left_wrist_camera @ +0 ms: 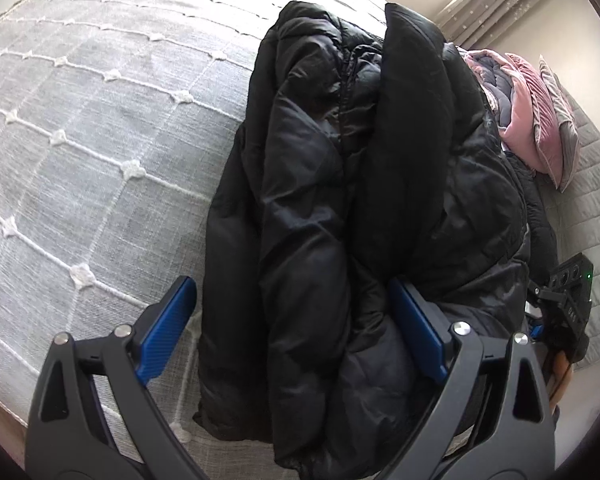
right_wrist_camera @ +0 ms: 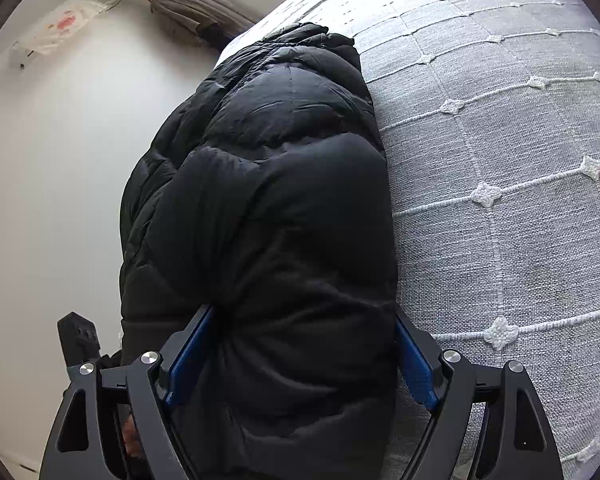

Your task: Fold large clothes

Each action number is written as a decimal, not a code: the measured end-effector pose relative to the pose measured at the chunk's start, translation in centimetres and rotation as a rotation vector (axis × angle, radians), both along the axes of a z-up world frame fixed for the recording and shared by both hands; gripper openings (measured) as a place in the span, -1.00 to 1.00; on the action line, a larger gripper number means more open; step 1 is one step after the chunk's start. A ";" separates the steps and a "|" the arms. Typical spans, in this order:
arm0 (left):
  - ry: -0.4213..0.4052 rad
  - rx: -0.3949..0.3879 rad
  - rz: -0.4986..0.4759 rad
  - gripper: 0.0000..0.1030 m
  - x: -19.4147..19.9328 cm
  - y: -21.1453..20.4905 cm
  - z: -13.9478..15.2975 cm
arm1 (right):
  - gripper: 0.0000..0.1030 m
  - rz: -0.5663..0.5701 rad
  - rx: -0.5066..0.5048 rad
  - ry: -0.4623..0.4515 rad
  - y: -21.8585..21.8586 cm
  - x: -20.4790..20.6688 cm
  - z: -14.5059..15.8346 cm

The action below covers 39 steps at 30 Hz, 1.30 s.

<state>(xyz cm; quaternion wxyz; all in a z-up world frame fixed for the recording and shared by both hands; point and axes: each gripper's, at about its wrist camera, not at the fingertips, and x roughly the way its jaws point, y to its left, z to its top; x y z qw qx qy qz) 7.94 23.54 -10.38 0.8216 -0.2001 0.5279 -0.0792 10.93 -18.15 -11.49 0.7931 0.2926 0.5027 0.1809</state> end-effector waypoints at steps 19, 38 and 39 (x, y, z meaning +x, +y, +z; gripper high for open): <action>-0.046 -0.026 -0.015 0.23 -0.6 -0.8 0.8 | 0.38 0.033 -0.132 -0.082 2.4 -0.6 1.4; -0.081 -0.002 0.016 -0.43 -0.9 -0.1 1.9 | -0.18 0.058 -0.282 -0.202 4.1 -2.4 3.6; -0.091 0.005 0.020 -0.49 -1.1 -0.1 2.1 | -0.21 0.061 -0.313 -0.223 4.5 -2.6 3.9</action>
